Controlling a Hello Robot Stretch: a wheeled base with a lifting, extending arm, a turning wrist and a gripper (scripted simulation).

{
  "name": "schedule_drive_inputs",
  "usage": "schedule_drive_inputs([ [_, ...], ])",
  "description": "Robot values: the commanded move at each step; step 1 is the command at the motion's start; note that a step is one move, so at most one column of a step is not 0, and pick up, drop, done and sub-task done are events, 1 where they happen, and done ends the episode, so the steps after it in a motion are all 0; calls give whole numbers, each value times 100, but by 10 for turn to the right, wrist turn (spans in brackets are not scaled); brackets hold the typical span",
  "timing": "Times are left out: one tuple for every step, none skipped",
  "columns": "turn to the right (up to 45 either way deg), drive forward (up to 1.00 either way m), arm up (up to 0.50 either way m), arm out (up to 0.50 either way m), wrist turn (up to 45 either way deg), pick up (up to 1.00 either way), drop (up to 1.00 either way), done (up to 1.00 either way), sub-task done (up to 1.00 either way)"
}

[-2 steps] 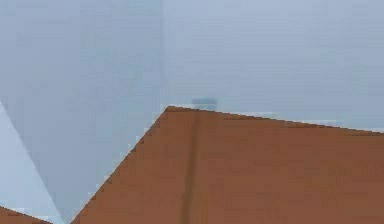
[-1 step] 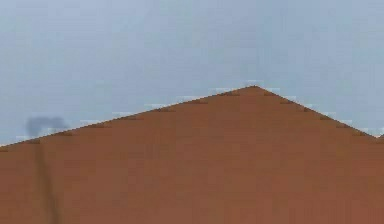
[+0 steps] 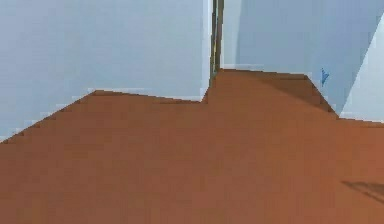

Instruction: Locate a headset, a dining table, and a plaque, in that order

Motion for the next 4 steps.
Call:
schedule_drive_inputs([
  [120,0,0,0,0,0,0,0,0],
  [0,100,0,0,0,0,0,0,0],
  [30,0,0,0,0,0,0,0,0],
  [0,100,0,0,0,0,0,0,0],
])
